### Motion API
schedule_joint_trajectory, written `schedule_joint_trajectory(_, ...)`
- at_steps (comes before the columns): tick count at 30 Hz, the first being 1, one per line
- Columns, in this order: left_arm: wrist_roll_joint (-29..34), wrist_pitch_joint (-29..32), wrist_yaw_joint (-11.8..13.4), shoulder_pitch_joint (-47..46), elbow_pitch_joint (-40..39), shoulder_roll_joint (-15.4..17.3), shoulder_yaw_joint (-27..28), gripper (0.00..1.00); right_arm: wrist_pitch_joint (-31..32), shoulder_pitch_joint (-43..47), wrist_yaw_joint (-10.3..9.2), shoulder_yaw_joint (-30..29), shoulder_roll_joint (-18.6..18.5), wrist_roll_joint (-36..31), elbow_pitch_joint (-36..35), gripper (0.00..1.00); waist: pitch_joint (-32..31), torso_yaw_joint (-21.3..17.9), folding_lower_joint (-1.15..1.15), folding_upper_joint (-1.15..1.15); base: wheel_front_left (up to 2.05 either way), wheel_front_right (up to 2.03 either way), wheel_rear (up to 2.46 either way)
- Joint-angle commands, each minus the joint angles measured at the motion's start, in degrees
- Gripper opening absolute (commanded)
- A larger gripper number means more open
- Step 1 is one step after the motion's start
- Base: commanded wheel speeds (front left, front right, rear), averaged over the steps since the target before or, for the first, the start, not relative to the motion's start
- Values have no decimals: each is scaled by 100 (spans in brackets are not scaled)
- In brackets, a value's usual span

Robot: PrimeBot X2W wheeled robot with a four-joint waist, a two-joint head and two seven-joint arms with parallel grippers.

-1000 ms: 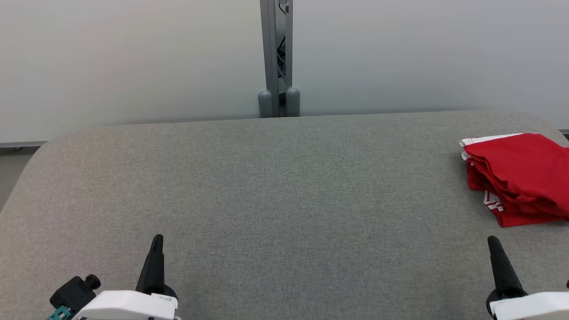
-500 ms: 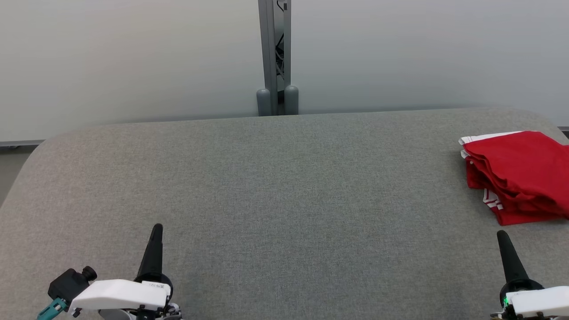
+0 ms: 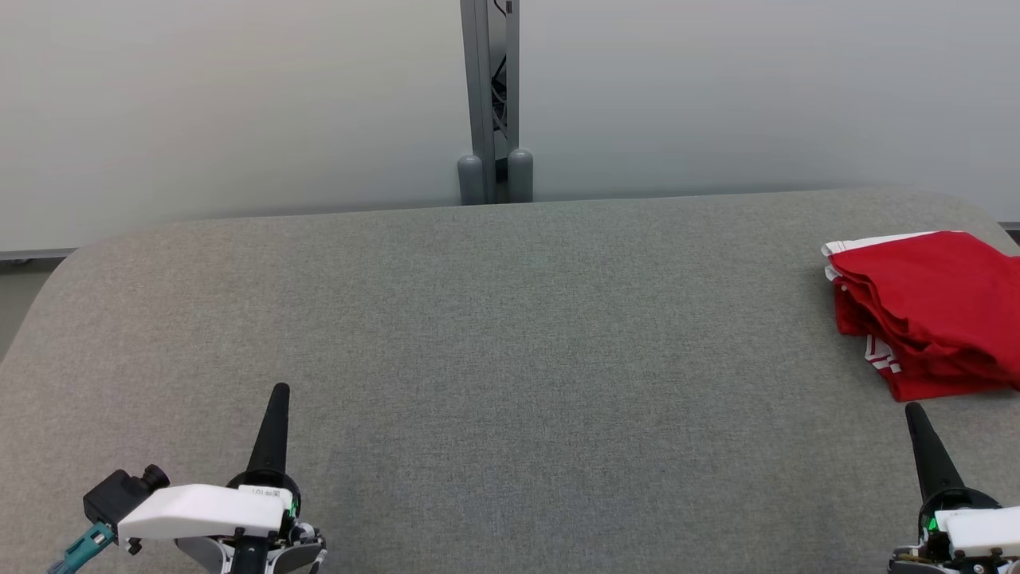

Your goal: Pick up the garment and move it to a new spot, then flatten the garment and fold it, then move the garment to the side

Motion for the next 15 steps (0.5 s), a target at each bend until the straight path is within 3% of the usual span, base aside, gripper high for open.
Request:
schedule_joint_trajectory(1,-97,27,-38,-136,-12,29,32,0,39,-88,1,-46,-43,100,-29,0,2,-1,0,0,0,0,0)
schedule_joint_trajectory(15,-738,178,-145,-325,93,24,80,0,271,-168,0,-245,-23,750,-17,0,40,-21,0,0,0,0,0)
